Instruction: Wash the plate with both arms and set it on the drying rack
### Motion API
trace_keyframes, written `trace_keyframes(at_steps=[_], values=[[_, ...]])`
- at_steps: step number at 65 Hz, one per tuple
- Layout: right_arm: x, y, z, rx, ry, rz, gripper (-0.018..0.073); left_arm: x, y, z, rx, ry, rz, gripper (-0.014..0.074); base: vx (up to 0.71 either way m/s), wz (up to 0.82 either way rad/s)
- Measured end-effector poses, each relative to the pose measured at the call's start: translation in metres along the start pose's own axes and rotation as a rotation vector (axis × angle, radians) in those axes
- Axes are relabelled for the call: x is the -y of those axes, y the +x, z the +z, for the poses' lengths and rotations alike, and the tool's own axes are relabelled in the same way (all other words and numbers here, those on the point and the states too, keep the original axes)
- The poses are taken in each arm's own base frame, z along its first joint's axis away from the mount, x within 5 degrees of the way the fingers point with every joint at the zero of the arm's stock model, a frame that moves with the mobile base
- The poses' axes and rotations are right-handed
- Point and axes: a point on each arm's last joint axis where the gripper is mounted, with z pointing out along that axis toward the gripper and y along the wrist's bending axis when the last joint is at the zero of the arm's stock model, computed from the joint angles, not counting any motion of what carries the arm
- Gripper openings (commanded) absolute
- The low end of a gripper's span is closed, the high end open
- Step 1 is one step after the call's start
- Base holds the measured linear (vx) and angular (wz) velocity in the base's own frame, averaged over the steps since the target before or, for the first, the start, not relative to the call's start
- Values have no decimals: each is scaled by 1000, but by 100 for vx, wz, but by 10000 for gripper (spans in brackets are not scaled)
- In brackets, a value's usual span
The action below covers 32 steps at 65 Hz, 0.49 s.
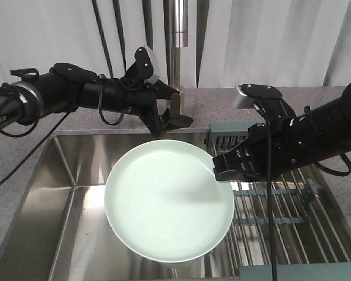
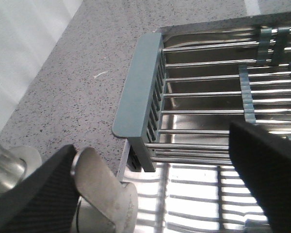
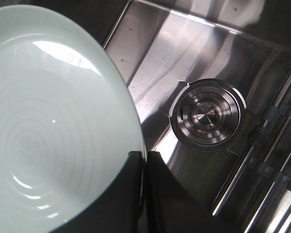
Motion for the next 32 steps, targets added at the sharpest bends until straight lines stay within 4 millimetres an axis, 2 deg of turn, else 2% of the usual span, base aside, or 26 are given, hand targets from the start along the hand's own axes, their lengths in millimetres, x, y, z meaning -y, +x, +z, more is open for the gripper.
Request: trace_keyframes(at_steps=[32], values=[[0,0,0,0,0,0,-1,11,2,1,7,125,-14,587,0,0]])
